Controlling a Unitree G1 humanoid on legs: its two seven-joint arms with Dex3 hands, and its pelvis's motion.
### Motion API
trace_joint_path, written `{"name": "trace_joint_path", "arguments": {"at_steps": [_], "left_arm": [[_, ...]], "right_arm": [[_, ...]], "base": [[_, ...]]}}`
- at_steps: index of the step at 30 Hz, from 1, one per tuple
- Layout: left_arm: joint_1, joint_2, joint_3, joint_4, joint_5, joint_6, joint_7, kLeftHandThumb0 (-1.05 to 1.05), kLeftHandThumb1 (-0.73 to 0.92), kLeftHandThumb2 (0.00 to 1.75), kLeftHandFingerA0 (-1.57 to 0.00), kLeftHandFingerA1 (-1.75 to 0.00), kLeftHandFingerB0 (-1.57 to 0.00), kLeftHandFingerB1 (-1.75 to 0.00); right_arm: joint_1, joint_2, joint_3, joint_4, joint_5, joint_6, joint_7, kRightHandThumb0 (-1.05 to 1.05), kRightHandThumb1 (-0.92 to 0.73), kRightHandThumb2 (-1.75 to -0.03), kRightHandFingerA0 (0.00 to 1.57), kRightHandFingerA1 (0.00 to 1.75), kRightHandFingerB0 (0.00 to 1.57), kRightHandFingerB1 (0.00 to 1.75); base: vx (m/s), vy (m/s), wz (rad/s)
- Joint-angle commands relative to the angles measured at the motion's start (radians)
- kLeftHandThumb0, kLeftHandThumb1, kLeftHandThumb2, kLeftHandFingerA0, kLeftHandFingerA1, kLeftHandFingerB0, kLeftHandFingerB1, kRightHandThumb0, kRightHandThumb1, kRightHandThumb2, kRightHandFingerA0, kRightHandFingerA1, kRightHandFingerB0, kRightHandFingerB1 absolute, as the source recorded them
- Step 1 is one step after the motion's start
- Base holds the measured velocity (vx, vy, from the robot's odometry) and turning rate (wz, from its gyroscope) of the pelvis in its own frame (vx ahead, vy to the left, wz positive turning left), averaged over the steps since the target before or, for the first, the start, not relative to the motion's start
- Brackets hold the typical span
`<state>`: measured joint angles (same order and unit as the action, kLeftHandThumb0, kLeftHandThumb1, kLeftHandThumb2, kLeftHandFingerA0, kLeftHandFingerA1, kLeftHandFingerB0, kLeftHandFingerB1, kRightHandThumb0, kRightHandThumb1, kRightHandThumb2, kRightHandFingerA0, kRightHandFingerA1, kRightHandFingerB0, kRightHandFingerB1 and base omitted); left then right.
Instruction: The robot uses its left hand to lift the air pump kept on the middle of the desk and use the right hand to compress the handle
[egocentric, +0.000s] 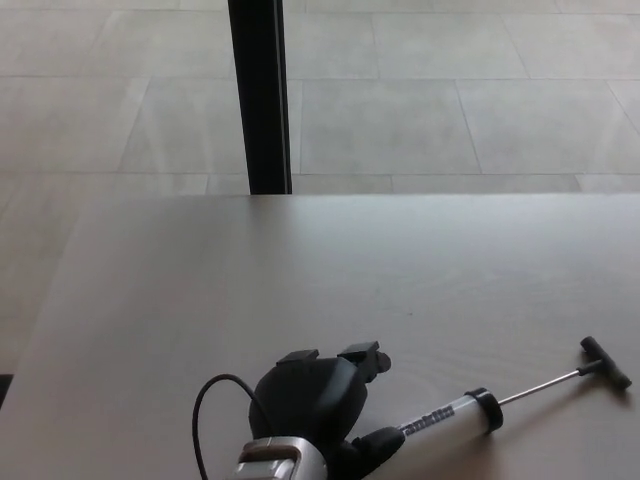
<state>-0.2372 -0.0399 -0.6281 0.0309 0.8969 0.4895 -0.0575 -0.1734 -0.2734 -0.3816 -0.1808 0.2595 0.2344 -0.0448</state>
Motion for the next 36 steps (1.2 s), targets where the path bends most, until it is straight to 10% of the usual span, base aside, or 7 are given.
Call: {"name": "trace_joint_path", "arguments": {"at_steps": [1, 5, 6, 19, 20, 21, 36], "left_arm": [[0.014, -0.023, 0.01, -0.005, -0.034, -0.025, 0.034, -0.73, 0.68, 1.08, -0.32, -0.67, -0.25, -0.56], [0.005, -0.049, 0.015, 0.013, -0.038, -0.052, 0.092, -0.66, 0.67, 1.08, -0.37, -0.72, -0.24, -0.57], [0.005, -0.051, 0.016, 0.013, -0.039, -0.055, 0.095, -0.69, 0.86, 0.65, -0.32, -0.8, -0.33, -0.53], [-0.041, -0.142, 0.065, -0.107, -0.072, -0.012, 0.055, -0.49, 0.88, 0.66, -0.4, -0.88, -0.29, -0.61], [-0.048, -0.143, 0.062, -0.122, -0.064, -0.005, 0.046, -0.48, 0.85, 0.66, -0.42, -0.89, -0.3, -0.64], [-0.052, -0.143, 0.054, -0.15, -0.053, 0.006, 0.03, -0.39, 0.64, 1.09, -0.51, -0.81, -0.28, -0.64], [0.069, -0.093, -0.143, -0.282, 0.191, 0.294, -0.18, -0.69, 0.8, 0.62, -0.28, -0.73, -0.21, -0.46]], "right_arm": [[-0.023, -0.012, -0.005, 0.016, -0.023, -0.002, -0.007, -0.71, -0.9, -0.67, 0.33, 0.65, 0.45, 0.39], [-0.03, -0.012, -0.009, 0.027, -0.022, 0.0, -0.002, -0.69, -0.91, -0.68, 0.33, 0.66, 0.43, 0.39], [-0.03, -0.013, -0.009, 0.028, -0.023, -0.001, 0.0, -0.68, -0.91, -0.67, 0.33, 0.66, 0.44, 0.4], [-0.022, -0.016, 0.006, 0.032, -0.043, -0.005, 0.012, -0.67, -0.88, -0.66, 0.33, 0.62, 0.48, 0.4], [-0.02, -0.017, 0.008, 0.031, -0.049, -0.008, 0.011, -0.61, -0.71, -1.12, 0.25, 0.61, 0.42, 0.58], [-0.018, -0.018, 0.011, 0.032, -0.057, -0.013, 0.01, -0.66, -0.89, -0.67, 0.32, 0.63, 0.48, 0.4], [-0.046, -0.027, 0.01, 0.042, -0.076, 0.001, 0.005, -0.61, -0.7, -1.11, 0.22, 0.59, 0.41, 0.58]], "base": [[0.0, 0.0, 0.0], [0.0, 0.0, 0.0], [0.0, 0.0, 0.0], [0.0, 0.0, 0.0], [0.0, 0.0, 0.0], [0.0, 0.0, 0.0], [0.0, 0.0, 0.0]]}}
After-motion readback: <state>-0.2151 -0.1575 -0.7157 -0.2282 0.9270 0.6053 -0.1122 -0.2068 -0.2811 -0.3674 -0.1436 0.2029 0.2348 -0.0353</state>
